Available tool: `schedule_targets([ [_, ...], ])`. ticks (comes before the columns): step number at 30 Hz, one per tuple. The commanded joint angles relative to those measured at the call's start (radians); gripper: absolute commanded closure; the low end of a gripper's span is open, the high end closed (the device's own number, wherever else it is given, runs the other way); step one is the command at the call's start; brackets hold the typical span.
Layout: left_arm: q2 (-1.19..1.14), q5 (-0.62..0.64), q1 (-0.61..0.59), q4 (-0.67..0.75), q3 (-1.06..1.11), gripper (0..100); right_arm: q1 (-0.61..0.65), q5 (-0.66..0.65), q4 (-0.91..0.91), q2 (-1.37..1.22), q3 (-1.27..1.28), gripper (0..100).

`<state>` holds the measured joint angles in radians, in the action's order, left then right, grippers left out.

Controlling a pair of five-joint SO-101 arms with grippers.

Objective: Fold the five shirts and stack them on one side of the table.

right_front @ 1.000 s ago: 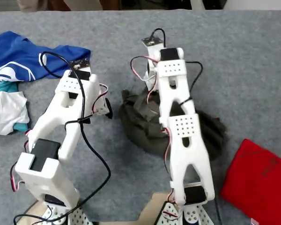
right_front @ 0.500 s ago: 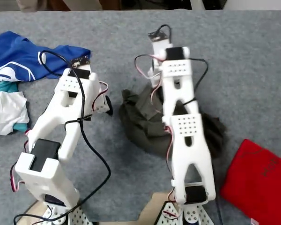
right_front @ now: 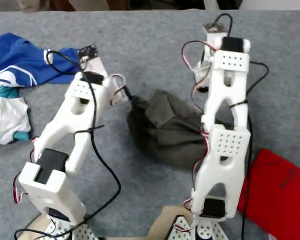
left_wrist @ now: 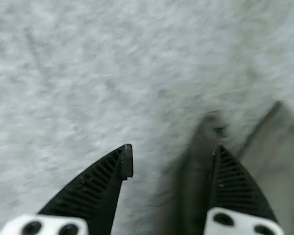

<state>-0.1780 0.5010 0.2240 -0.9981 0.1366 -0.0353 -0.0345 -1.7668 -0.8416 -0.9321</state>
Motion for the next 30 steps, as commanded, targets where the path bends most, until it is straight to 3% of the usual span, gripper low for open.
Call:
schedule_targets([
  [1, 0.004, 0.063, 0.068, 0.083, -0.048, 74, 0.056, 0.002, -0.006, 0.082, 0.019, 99.4],
  [10, -0.177, 0.181, 0.063, 0.083, -0.175, 74, 0.113, 0.011, -0.006, 0.082, 0.015, 99.4],
  [16, -0.367, 0.189, 0.060, -0.137, -0.411, 76, 0.114, 0.011, 0.005, 0.082, 0.016, 99.4],
  [22, -0.507, 0.184, 0.055, -0.304, -0.700, 99, 0.128, 0.011, 0.015, 0.082, 0.019, 99.4],
  [30, -0.572, 0.189, 0.003, -0.520, -0.907, 98, 0.180, 0.009, 0.037, 0.070, 0.018, 99.2],
])
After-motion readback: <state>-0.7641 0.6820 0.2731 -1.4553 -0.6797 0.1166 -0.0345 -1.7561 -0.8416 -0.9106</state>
